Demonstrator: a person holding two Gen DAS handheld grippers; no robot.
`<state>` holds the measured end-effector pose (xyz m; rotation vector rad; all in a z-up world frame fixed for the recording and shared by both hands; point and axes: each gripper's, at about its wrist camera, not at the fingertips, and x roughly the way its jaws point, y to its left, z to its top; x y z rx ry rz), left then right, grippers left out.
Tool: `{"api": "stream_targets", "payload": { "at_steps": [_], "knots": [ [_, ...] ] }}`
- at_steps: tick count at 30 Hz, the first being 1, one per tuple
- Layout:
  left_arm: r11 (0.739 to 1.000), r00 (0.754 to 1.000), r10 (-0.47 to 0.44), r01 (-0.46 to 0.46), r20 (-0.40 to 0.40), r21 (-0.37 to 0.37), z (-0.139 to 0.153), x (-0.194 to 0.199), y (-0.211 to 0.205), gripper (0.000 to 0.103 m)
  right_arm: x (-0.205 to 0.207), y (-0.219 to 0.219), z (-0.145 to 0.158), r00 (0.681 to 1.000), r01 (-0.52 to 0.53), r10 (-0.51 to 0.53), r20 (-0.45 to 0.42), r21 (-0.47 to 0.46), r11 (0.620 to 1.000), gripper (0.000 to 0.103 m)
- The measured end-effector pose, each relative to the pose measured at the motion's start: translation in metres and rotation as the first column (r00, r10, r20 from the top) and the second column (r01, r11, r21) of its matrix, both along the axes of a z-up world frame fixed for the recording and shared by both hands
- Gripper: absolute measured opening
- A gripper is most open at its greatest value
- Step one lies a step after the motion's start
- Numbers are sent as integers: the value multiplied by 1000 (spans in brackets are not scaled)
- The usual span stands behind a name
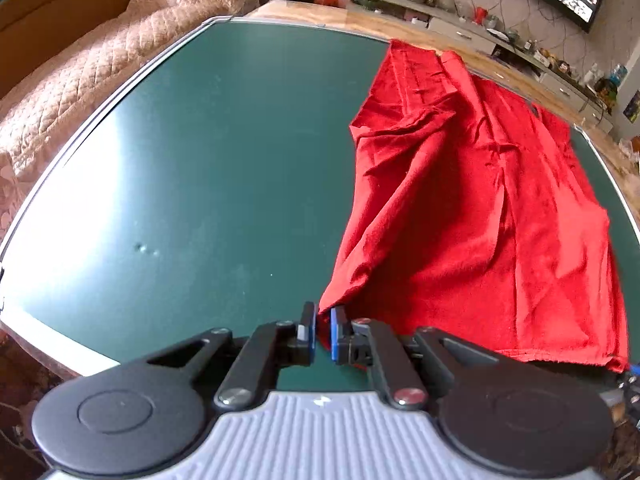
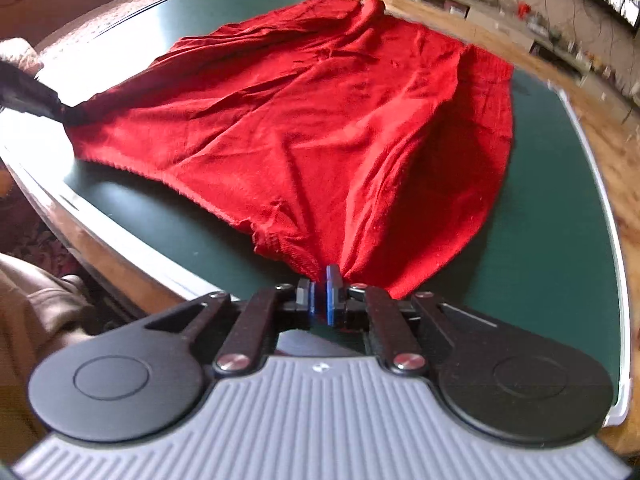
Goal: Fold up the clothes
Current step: 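Lower the red shirt flat onto the table and open both grippers, then grasp a sleeve of the shirt with the right gripper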
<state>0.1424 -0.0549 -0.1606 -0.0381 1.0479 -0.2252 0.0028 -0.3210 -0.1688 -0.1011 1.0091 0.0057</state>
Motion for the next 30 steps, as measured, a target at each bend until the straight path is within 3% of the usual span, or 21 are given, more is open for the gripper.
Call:
{"api": "stream_targets", "payload": {
  "at_steps": [4, 9, 13, 18, 19, 23, 27, 30],
  "knots": [
    [1000, 1000, -6, 6, 4, -6, 10, -2, -1, 9, 6, -23, 11, 999, -3, 11, -47, 160, 987, 38],
    [1000, 999, -12, 13, 45, -17, 31, -5, -4, 11, 7, -63, 50, 1000, 11, -10, -7, 281, 960, 41],
    [999, 991, -27, 31, 131, -30, 61, -10, -19, 13, 26, -110, 83, 992, 93, -113, 54, 292, 952, 41],
    [994, 979, -50, 69, 199, -86, 84, -13, -45, 43, 100, -180, 100, 954, 233, -270, 128, 248, 941, 41],
    [990, 978, -82, 102, 189, -95, 82, -11, -53, 43, 116, -194, 102, 944, 260, -299, 143, 238, 936, 41],
    [963, 971, -224, 234, 88, -133, 55, 5, -91, 43, 198, -238, 82, 918, 315, -359, 170, 242, 918, 40],
    [955, 965, -260, 262, 29, -140, 31, 23, -111, 42, 263, -280, 52, 887, 363, -437, 149, 361, 859, 40],
    [955, 964, -264, 263, 12, -136, 18, 36, -121, 42, 298, -299, 30, 879, 384, -462, 117, 402, 831, 40]
  ]
}}
